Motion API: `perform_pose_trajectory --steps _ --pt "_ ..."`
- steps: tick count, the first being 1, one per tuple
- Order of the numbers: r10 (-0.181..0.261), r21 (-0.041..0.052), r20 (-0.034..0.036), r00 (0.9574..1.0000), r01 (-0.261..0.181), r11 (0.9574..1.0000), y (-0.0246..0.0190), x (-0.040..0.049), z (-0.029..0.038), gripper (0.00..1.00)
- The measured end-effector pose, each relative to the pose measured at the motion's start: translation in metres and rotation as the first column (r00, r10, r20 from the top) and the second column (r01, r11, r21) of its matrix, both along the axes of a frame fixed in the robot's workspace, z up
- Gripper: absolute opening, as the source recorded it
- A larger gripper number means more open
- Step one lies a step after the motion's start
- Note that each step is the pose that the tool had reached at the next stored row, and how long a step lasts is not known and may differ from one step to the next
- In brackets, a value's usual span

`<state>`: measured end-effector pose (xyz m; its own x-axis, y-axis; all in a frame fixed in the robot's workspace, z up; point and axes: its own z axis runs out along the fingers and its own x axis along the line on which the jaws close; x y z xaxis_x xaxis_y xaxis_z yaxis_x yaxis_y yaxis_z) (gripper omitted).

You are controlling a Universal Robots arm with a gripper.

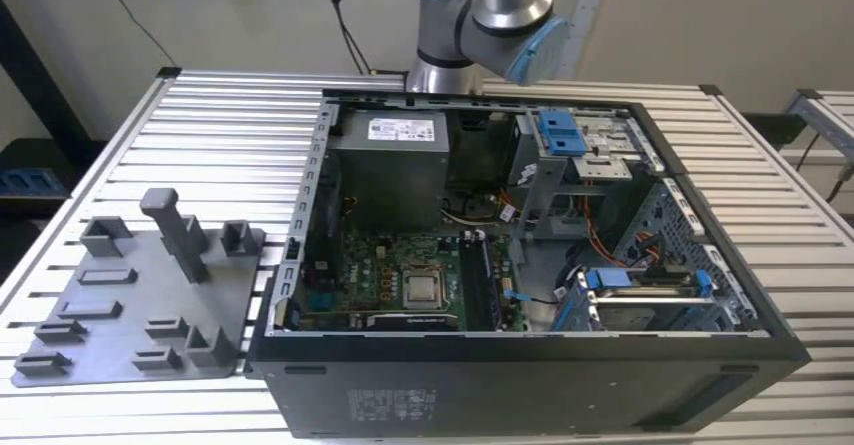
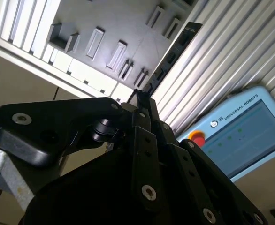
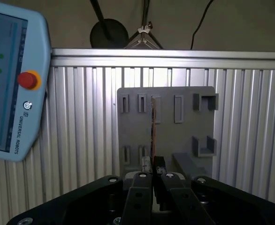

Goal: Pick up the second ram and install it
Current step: 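Pick up the second ram and move it above second insertion slot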

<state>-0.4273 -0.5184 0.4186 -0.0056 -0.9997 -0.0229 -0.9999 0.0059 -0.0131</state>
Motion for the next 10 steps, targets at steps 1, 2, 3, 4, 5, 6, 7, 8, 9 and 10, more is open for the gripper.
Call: perform_pose_trajectory --steps 1,2,3,4,5,6,7,8,9,10 --pt "0.0 0.0 0.0 1.0 0.0 1.0 0.0 0.0 0.0004 0.14" --pt "0.0 0.0 0.0001 1.0 0.0 1.0 0.0 0.0 0.0008 0.14" --pt "0.0 0.0 0.0 1.0 0.0 1.0 0.0 0.0 0.0011 0.14" --pt "0.0 0.0001 0.0001 1.0 0.0 1.0 0.0001 0.0001 0.0011 0.14" --pt "0.0 0.0001 0.0002 1.0 0.0 1.0 0.0001 0.0004 0.0011 0.14" --pt "0.0 -0.0001 -0.0001 1.0 0.0 1.0 0.0 0.0009 0.0013 0.14" --pt "0.0 -0.0001 -0.0001 1.0 0.0 1.0 0.0 0.0016 0.0012 0.14" --pt "0.0 0.0 0.0 1.0 0.0 1.0 0.0 0.0026 0.0011 0.14" --pt "0.0 -0.0001 -0.0001 1.0 0.0 1.0 0.0001 0.0038 0.0012 0.14" --pt "0.0 0.0 -0.0002 1.0 0.0 1.0 0.0 0.0051 0.0012 0.14"
